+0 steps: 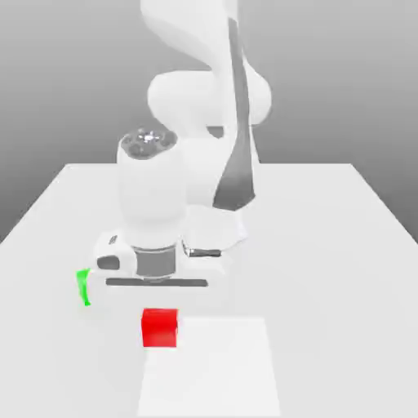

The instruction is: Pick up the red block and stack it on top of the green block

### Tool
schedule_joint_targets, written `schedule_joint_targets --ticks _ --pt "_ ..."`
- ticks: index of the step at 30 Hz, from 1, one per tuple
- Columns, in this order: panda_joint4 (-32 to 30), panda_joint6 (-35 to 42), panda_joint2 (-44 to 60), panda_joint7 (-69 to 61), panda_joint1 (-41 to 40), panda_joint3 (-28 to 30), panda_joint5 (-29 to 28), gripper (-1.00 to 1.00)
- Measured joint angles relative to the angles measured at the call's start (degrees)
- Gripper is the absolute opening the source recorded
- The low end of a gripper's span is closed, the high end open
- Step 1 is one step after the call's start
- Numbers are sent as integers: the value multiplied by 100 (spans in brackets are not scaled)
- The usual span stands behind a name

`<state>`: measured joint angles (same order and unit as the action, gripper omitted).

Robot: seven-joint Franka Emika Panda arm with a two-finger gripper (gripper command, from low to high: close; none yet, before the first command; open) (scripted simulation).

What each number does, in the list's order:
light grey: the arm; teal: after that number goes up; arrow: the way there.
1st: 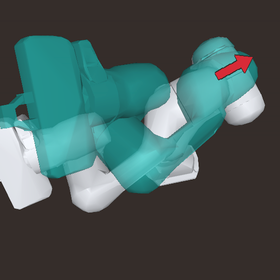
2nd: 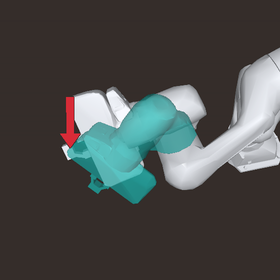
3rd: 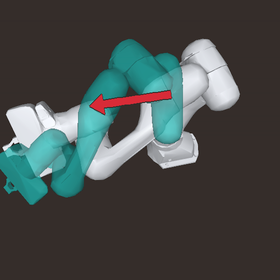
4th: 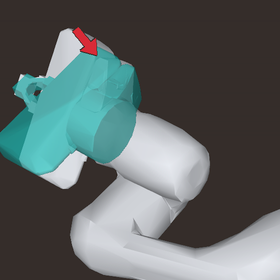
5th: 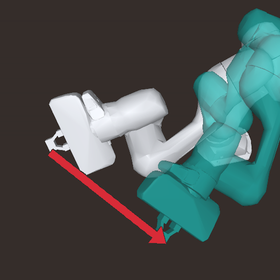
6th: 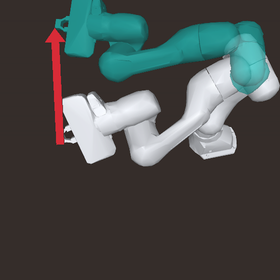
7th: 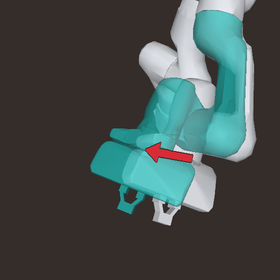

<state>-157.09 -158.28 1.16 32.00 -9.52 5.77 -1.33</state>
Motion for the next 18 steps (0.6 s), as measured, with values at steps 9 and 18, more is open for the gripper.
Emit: schedule_joint_targets --ticks 9,18 --pt "-843 407 -1279 -2180 -1134 1053 -957 -100" --pt "-1337 218 -1549 -3933 -1270 2058 -820 -100"
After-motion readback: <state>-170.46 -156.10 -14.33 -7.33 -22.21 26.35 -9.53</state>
